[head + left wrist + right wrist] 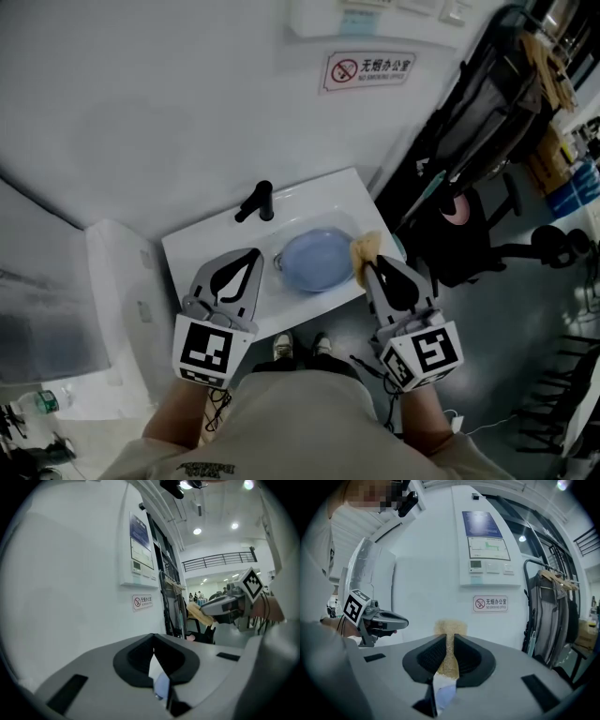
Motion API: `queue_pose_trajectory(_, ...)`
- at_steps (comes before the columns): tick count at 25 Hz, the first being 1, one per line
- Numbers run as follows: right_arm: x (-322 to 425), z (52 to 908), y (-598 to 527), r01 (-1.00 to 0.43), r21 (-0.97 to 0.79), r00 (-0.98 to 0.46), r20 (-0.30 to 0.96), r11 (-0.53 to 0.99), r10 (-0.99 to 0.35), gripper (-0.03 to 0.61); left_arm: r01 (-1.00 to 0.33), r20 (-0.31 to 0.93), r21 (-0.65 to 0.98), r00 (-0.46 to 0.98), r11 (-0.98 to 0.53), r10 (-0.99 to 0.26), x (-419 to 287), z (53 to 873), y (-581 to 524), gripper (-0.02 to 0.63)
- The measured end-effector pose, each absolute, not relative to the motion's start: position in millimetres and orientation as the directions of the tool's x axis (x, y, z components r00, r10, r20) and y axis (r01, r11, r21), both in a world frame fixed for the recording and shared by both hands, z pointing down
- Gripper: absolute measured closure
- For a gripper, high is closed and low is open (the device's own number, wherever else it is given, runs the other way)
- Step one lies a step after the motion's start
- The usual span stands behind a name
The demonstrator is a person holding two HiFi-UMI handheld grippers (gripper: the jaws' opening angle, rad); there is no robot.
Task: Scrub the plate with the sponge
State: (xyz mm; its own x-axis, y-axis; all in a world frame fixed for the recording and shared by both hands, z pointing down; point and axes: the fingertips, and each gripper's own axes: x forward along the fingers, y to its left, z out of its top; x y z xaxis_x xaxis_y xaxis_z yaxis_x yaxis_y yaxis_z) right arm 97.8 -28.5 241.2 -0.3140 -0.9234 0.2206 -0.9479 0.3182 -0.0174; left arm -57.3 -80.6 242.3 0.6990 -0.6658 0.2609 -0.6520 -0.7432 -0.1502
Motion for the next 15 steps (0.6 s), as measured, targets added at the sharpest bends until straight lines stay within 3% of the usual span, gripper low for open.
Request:
queue_pose_trajectory(7, 103, 261, -48, -0.919, -0.058, -0.390, 0.262, 0.389, -0.883, 0.518, -0.675, 0.301, -0.064, 0.689, -0.735, -0.659, -42, 258, -93, 0.607)
queue_pose_trajectory(11, 98, 280, -60, -0.855, -0.182, -0.519, 0.265, 0.486, -0.813, 0.518, -0.690, 0.330, 0.014, 0.687, -0.724, -0.648, -36, 276, -102, 0.604)
queue_pose_trajectory(15, 99, 303, -84, -0.836, -0.187, -0.549, 0.301, 0.516, -0.780, 0.517, -0.703, 0.377, 0.074, 0.677, -0.708, -0.632, -30, 301, -118, 0.549)
